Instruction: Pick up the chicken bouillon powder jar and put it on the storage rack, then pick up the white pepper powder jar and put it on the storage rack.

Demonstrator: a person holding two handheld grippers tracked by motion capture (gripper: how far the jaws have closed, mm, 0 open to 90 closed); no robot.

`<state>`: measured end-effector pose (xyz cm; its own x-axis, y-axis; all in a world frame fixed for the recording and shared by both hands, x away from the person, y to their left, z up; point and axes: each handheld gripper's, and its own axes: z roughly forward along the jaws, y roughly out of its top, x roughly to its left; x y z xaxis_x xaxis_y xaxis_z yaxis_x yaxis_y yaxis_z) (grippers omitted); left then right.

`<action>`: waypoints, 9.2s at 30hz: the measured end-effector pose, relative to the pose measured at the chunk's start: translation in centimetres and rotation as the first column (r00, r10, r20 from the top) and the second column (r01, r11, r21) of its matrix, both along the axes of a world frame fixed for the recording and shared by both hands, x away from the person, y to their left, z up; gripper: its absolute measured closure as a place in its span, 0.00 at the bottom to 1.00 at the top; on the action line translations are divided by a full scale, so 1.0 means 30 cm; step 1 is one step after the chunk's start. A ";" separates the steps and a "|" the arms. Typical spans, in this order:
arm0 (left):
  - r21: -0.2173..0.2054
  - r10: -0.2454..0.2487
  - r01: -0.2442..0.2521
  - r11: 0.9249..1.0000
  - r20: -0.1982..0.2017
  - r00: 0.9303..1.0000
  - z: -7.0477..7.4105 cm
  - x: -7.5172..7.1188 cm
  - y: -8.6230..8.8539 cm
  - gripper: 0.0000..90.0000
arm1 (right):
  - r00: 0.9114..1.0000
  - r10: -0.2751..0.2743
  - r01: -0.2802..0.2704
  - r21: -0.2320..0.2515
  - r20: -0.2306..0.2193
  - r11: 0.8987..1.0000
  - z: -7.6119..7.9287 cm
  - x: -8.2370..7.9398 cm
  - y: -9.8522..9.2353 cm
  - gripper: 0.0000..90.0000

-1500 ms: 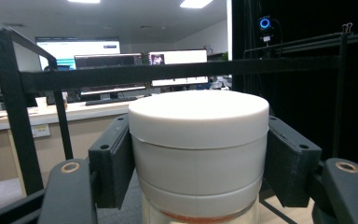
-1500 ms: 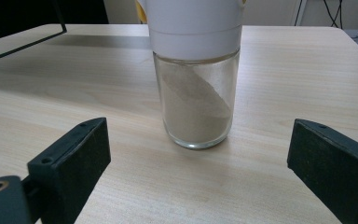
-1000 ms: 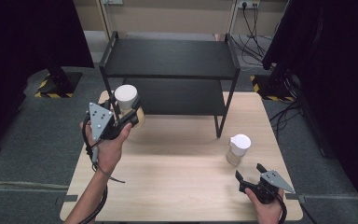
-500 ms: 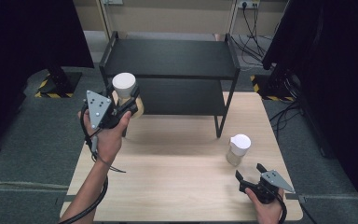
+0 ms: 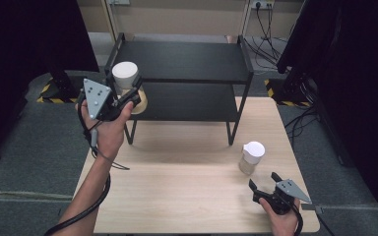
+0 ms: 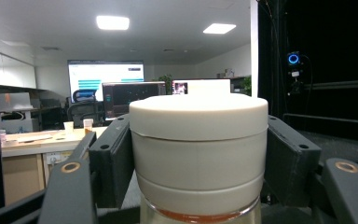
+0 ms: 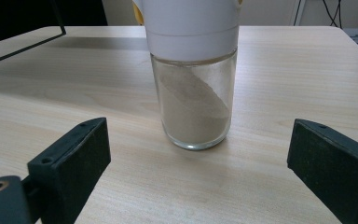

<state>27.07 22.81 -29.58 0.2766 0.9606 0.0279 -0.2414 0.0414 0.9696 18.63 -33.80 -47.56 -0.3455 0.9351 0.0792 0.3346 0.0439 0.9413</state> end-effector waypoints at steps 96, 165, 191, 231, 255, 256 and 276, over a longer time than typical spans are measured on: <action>-0.037 0.079 -0.079 0.996 -0.018 0.997 0.111 0.086 -0.004 0.15 | 1.000 0.009 -0.009 -0.010 0.007 1.000 -0.001 0.003 0.001 0.07; 0.027 -0.057 0.065 0.998 -0.217 0.974 -0.641 -0.261 0.007 0.13 | 1.000 0.012 -0.012 -0.022 0.020 1.000 -0.005 -0.003 0.004 0.07; 0.018 -0.074 0.085 0.996 -0.339 0.938 -0.748 -0.230 0.030 0.13 | 1.000 0.015 -0.014 -0.019 0.028 1.000 -0.009 -0.005 0.002 0.07; 0.031 -0.076 0.093 0.995 -0.346 0.935 -0.742 -0.227 0.028 0.11 | 0.998 0.042 -0.042 -0.010 0.035 0.999 0.080 0.088 0.033 0.07; 0.026 -0.077 0.092 0.995 -0.349 0.934 -0.741 -0.226 0.030 0.11 | 0.996 0.073 -0.077 -0.103 -0.046 0.992 0.106 0.266 0.052 0.29; 0.028 -0.077 0.092 0.995 -0.349 0.934 -0.741 -0.226 0.029 0.11 | 0.996 0.072 -0.076 -0.103 -0.046 0.992 0.103 0.266 0.051 0.30; 0.022 -0.077 0.091 0.996 -0.354 0.932 -0.739 -0.224 0.030 0.11 | 0.992 0.077 -0.071 -0.066 0.095 0.995 0.083 0.169 0.093 0.34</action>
<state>20.35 23.71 -51.75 0.3546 0.9336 -0.0507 0.1185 0.0089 0.9929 23.70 -31.00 -45.06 -0.4171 0.9087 -0.0164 0.2350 0.1252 0.9639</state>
